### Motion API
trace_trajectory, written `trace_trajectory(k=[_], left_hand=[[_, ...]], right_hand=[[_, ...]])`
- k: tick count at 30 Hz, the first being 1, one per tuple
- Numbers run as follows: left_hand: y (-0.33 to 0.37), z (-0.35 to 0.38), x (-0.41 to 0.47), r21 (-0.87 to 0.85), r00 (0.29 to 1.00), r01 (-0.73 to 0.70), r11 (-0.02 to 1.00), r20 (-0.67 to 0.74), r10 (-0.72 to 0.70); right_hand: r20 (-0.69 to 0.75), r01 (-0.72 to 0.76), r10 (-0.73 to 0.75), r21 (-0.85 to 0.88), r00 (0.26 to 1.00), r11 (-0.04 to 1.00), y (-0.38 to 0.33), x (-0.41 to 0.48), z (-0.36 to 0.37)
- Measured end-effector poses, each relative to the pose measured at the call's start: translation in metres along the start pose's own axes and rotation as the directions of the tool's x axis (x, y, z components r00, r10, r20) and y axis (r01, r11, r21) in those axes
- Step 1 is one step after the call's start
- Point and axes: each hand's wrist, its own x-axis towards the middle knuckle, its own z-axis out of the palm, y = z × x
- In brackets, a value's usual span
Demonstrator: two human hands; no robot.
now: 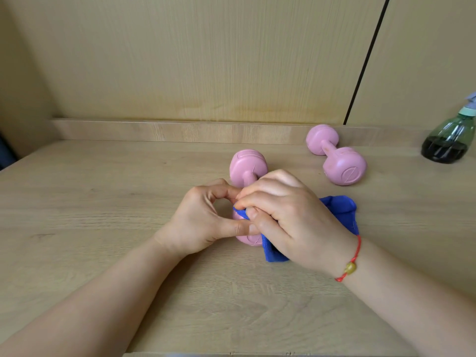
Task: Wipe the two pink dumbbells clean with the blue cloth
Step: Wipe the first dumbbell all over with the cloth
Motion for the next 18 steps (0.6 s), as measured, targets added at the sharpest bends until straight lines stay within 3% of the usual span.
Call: trace_trajectory(k=[14, 18], left_hand=[[-0.005, -0.004, -0.003, 0.014, 1.000, 0.027, 1.000, -0.005, -0.027], [-0.004, -0.004, -0.004, -0.014, 0.999, 0.036, 0.999, 0.014, -0.035]], right_hand=[[-0.022, -0.207, 0.207, -0.223, 0.978, 0.953, -0.019, -0.006, 0.008], [-0.062, -0.171, 0.161, -0.207, 0.985, 0.963, -0.015, -0.007, 0.009]])
